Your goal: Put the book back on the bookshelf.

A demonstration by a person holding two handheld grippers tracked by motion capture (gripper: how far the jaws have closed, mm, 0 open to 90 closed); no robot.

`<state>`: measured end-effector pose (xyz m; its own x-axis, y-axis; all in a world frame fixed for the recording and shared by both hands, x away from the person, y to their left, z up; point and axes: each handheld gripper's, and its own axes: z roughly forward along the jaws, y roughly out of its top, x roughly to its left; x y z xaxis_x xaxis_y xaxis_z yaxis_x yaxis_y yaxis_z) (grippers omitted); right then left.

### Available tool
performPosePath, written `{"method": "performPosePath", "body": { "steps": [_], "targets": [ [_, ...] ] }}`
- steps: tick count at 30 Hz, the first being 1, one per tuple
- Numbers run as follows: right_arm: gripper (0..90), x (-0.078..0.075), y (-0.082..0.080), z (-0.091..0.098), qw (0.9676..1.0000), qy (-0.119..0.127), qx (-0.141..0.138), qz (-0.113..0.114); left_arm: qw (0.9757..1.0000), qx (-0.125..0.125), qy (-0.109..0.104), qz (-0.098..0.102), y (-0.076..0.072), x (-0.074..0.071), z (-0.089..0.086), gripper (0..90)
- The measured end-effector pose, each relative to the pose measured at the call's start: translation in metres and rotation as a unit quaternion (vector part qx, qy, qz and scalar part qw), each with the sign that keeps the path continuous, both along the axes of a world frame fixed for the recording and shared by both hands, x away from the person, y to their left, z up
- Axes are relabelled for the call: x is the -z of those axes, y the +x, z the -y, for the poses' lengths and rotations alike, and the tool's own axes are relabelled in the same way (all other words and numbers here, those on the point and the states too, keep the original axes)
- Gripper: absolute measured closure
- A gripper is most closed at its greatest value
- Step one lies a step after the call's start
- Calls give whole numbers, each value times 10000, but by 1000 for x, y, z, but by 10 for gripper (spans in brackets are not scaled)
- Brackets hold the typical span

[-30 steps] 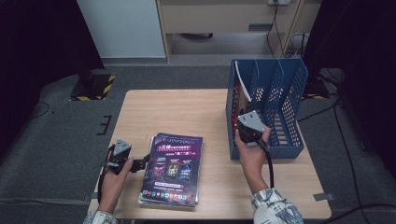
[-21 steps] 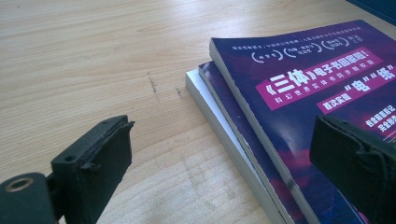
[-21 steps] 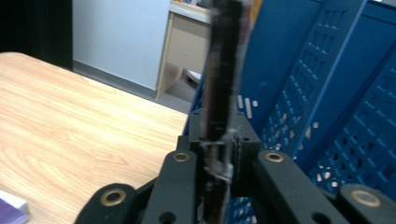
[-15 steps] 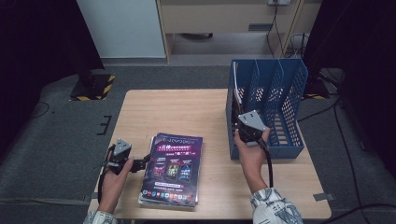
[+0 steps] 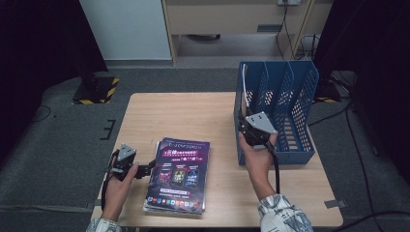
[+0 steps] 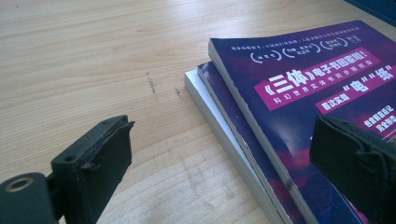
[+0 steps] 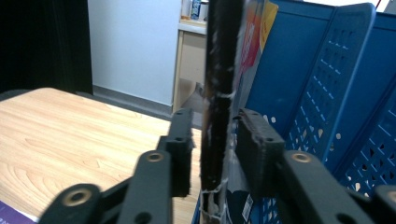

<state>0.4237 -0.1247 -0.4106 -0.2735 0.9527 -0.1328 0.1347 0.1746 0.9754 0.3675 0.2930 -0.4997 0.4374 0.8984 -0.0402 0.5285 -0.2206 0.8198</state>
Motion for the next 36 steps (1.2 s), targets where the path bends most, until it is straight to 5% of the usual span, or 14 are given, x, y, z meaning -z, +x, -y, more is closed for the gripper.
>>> {"method": "performPosePath", "body": {
  "steps": [6,11,20,25,28,36],
  "targets": [
    [409,0,-3,6,9990,407,-130,-98,10000,7,6,-3,0,0,0,51],
    [242,10,-9,11,9967,605,-364,-394,10000,-4,0,0,0,0,-1,51],
    [133,18,-23,16,9937,659,-674,-602,10000,3,-26,19,-3,-1,-3,57],
    [148,33,-46,30,9928,672,-690,-706,9999,-27,-91,141,-7,-6,-4,60],
    [141,40,-59,35,9891,839,-784,-920,9998,25,-64,161,-9,-7,-2,76],
    [137,52,-76,21,9871,743,-928,-1072,9996,209,-74,145,-16,-8,5,96]
  ]
}}
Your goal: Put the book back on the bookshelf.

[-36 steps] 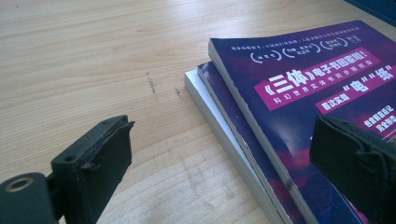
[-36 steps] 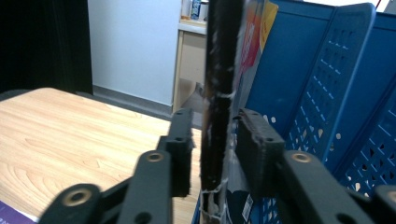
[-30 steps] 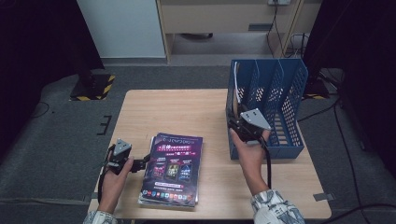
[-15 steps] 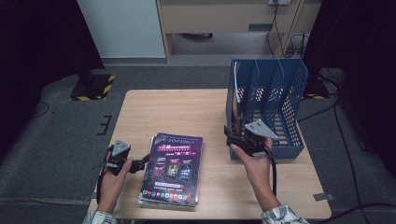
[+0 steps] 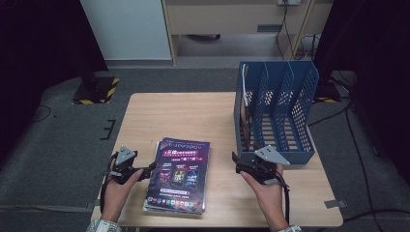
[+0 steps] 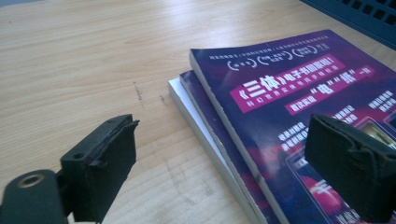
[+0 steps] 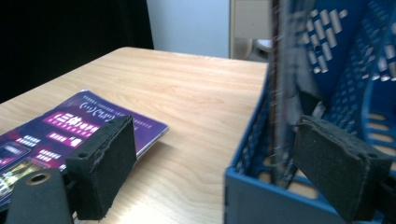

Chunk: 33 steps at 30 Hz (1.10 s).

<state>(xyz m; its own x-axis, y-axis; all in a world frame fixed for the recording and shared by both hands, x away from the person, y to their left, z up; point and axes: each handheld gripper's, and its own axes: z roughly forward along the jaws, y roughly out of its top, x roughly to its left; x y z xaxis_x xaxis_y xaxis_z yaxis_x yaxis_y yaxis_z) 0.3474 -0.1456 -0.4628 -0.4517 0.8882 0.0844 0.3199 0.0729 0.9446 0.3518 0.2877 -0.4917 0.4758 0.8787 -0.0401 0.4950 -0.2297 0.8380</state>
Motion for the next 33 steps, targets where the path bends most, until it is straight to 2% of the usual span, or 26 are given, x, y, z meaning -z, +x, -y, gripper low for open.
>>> {"method": "performPosePath", "body": {
  "steps": [4,7,11,15,17,18,19,20,22,25,26,27,28,29,30,33],
  "targets": [
    [144,2,-2,-12,9997,-9,-232,-22,9998,135,121,3,-5,0,6,163],
    [229,3,-4,-21,9986,-31,-527,12,9995,241,209,-49,-5,1,12,211],
    [283,5,-4,-38,9956,-95,-935,-21,9991,331,214,-127,-6,1,17,273],
    [278,8,2,-52,9939,-118,-1093,7,9992,330,181,-129,-6,1,19,297],
    [238,9,10,-64,9917,-7,-1279,-158,9993,314,132,-132,-6,2,20,307],
    [208,10,16,-73,9899,-107,-1404,-178,9993,324,141,-136,-6,2,20,315],
    [140,14,25,-85,9856,-330,-1631,-295,9992,349,157,-151,-7,2,21,325],
    [140,14,25,-85,9856,-330,-1631,-295,9992,349,157,-151,-7,2,21,325],
    [152,21,37,-97,9831,-416,-1735,-421,9991,376,125,-122,-7,2,23,334],
    [203,27,36,-98,9826,-418,-1735,-512,9990,420,132,-119,-7,2,24,345],
    [220,30,32,-97,9830,-373,-1716,-538,9989,438,128,-128,-6,2,24,353],
    [257,35,27,-95,9827,-229,-1719,-643,9987,499,66,-124,-6,1,25,354],
    [257,35,27,-95,9827,-229,-1719,-643,9987,499,66,-124,-6,1,25,354],
    [247,39,24,-94,9799,-124,-1805,-840,9987,494,73,-117,-6,1,26,352],
    [247,39,24,-94,9799,-124,-1805,-840,9987,484,96,-119,-7,1,27,352],
    [223,42,22,-96,9761,-146,-1916,-1014,9980,533,252,-238,-5,5,29,338]
  ]
}}
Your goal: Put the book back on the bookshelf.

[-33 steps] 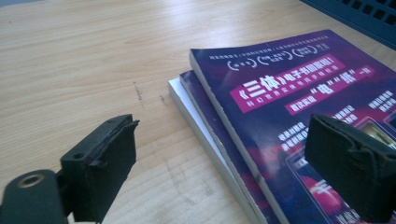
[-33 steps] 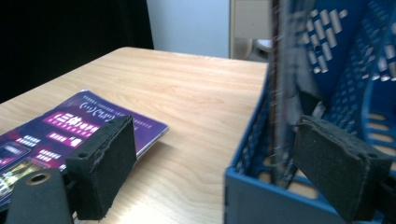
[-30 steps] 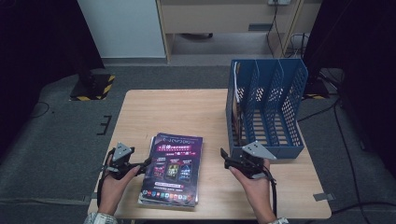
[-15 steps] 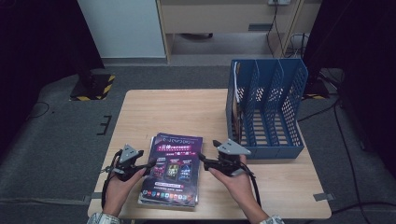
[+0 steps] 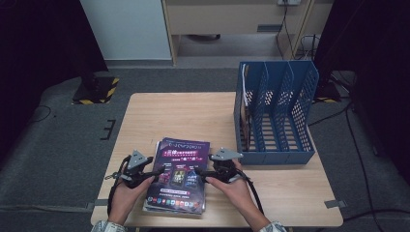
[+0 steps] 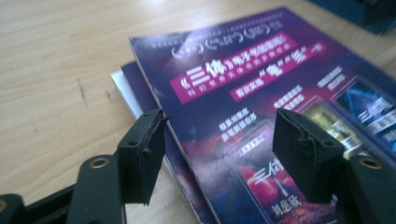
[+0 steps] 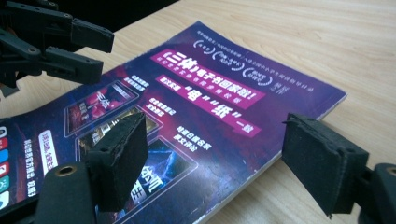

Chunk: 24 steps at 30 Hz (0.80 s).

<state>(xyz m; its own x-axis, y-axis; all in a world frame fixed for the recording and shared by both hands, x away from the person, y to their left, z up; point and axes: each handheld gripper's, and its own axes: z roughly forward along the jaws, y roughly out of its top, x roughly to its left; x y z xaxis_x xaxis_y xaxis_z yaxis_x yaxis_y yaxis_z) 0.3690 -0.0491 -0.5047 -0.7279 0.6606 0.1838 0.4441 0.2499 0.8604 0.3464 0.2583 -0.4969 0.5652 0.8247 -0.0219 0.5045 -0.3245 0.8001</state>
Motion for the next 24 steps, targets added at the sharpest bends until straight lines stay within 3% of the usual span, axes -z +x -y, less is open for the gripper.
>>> {"method": "performPosePath", "body": {
  "steps": [4,5,14,24],
  "targets": [
    [194,4,1,0,9998,7,-42,-170,9999,15,-120,-81,3,4,0,334],
    [196,7,2,0,9996,20,-31,-280,9998,41,-58,-163,4,7,1,330],
    [172,14,5,2,9986,12,-71,-515,9992,123,-4,-376,7,12,5,276],
    [145,20,8,0,9967,23,-142,-794,9992,200,53,-328,6,12,8,270]
  ]
}}
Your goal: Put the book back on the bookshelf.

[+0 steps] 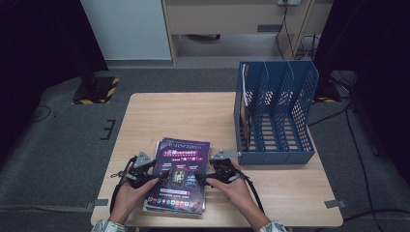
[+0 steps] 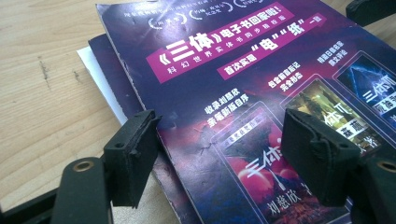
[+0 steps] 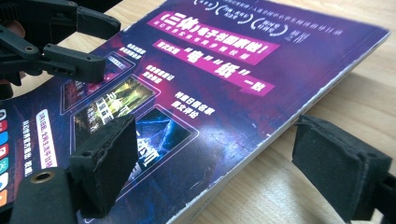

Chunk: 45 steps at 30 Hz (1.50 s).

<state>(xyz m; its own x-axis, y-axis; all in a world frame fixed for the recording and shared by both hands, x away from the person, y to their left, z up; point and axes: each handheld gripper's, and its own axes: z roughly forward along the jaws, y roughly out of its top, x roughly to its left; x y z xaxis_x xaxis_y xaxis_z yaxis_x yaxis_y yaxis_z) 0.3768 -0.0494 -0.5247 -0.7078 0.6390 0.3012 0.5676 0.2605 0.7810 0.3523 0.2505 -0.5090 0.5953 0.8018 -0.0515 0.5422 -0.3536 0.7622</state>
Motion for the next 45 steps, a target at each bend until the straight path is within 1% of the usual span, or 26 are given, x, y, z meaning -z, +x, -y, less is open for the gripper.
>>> {"method": "performPosePath", "body": {
  "steps": [5,11,12,15,16,18,19,20,21,23,25,26,29,30,31,32,33,34,35,36,37,38,40,42,43,45],
  "targets": [
    [136,4,2,-1,9999,-44,-35,-107,10000,5,14,2,0,0,0,271],
    [138,9,4,-3,9997,7,-69,-241,10000,51,-8,3,0,0,2,271],
    [138,10,4,-3,9994,70,-55,-321,10000,60,-16,5,0,0,3,270],
    [152,11,6,-1,9994,131,-51,-331,10000,76,-32,13,0,1,3,270],
    [170,10,6,0,9995,138,54,-292,10000,72,-41,12,0,1,3,269],
    [173,9,6,1,9994,158,63,-290,10000,72,-40,11,0,1,3,269],
    [179,8,6,2,9993,187,55,-313,10000,69,-44,5,0,1,3,269],
    [200,5,6,3,9990,330,89,-304,10000,64,-54,-14,0,1,2,268],
    [200,5,6,3,9990,330,89,-304,10000,64,-54,-14,0,1,2,268],
    [236,-1,5,4,9989,432,93,-172,9999,70,-71,-3,0,2,1,268],
    [256,-8,8,4,9979,620,52,-188,9999,72,-81,-8,-1,2,0,268],
    [268,-11,9,3,9977,647,36,-172,9999,74,-87,-4,-1,2,0,268],
    [293,-15,12,-2,9978,655,-9,-138,9999,73,-78,-1,-1,2,-1,268],
    [299,-17,16,-7,9977,650,-31,-162,9999,75,-66,8,-1,2,-1,268],
    [299,-17,16,-7,9977,650,-31,-162,9999,75,-66,8,-1,2,-1,268],
    [301,-18,20,-12,9981,590,-51,-193,9999,76,-75,0,-1,2,-1,268],
    [301,-18,20,-12,9981,590,-51,-193,9999,74,-90,9,-1,2,-1,268],
    [321,-20,24,-16,9983,535,-51,-225,9999,76,-97,11,-1,2,-2,268],
    [321,-20,24,-16,9983,535,-51,-225,9999,76,-97,11,-1,2,-2,268],
    [322,-22,27,-19,9981,517,-51,-326,9999,78,-98,20,-1,2,-2,268],
    [322,-22,27,-19,9981,517,-51,-326,9999,78,-98,20,-1,2,-2,268],
    [320,-23,31,-22,9980,499,-62,-396,9999,78,-97,21,-1,2,-2,268],
    [319,-24,33,-24,9978,484,-68,-441,9999,76,-96,26,-1,2,-2,268],
    [309,-26,37,-30,9982,358,-66,-477,9999,76,-96,28,-2,2,-2,268],
    [293,-27,37,-32,9980,336,-67,-525,9999,76,-96,28,-2,2,-2,268],
    [283,-27,38,-35,9981,298,-68,-527,9999,78,-93,27,-2,2,-2,268]
  ]
}}
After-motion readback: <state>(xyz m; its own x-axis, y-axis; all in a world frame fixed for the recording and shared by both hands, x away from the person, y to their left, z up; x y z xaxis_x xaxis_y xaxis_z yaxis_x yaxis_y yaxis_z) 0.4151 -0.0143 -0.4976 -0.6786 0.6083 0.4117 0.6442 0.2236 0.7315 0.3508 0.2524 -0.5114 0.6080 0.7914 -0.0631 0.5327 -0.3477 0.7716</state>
